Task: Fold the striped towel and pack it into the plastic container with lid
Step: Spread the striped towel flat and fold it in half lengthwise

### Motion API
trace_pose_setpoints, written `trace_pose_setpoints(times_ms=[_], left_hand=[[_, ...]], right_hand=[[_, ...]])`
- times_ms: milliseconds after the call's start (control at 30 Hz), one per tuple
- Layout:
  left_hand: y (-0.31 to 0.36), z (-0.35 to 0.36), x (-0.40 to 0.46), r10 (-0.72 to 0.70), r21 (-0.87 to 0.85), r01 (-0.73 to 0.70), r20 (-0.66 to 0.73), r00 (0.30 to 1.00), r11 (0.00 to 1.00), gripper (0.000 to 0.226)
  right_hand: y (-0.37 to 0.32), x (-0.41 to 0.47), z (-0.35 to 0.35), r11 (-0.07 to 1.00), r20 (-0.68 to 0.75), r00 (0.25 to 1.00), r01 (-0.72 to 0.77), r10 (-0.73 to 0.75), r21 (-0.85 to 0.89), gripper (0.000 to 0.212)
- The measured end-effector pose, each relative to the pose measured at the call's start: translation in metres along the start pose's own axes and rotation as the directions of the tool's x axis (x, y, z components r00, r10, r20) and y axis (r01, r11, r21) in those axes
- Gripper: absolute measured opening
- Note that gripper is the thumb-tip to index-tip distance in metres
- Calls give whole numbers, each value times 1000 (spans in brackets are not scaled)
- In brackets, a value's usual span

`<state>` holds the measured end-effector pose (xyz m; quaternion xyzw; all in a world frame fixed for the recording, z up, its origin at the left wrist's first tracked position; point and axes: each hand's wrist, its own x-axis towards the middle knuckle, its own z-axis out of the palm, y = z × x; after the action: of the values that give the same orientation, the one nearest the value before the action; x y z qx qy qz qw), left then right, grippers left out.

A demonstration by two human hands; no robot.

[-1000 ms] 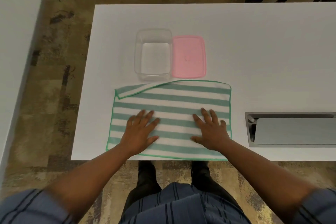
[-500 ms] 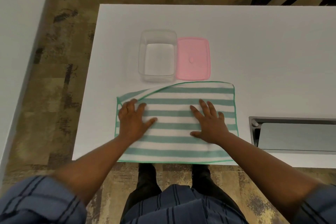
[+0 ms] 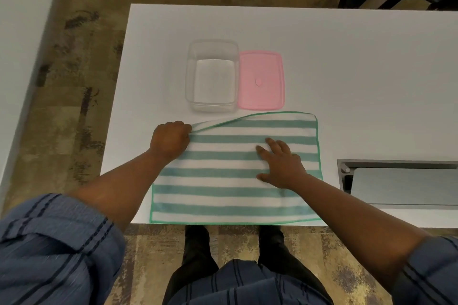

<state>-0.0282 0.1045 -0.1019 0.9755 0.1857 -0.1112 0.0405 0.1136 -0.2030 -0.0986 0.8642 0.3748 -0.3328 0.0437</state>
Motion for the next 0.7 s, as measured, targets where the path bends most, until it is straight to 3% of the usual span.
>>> trace_pose_setpoints(times_ms=[133, 233, 400, 567, 700], left_hand=[[4, -18, -4, 34, -102, -44, -102, 994, 994, 6], [4, -28, -13, 103, -192, -137, -173, 979, 972, 9], [2, -33, -28, 223, -230, -256, -159, 962, 939, 24], [-1, -30, -38, 339, -223, -353, -98, 936, 909, 22], [-3, -29, -42, 269, -267, -223, 152, 951, 938, 25]], right_hand=[[-1, 3, -4, 986, -252, 963, -57, 96, 158, 73], [7, 14, -11, 975, -407, 894, -120, 188, 187, 78], [38, 27, -42, 971, -373, 898, -237, 234, 39, 93], [64, 29, -45, 968, -310, 944, -176, 115, -178, 39], [56, 7, -58, 965, -235, 966, -156, 105, -209, 36]])
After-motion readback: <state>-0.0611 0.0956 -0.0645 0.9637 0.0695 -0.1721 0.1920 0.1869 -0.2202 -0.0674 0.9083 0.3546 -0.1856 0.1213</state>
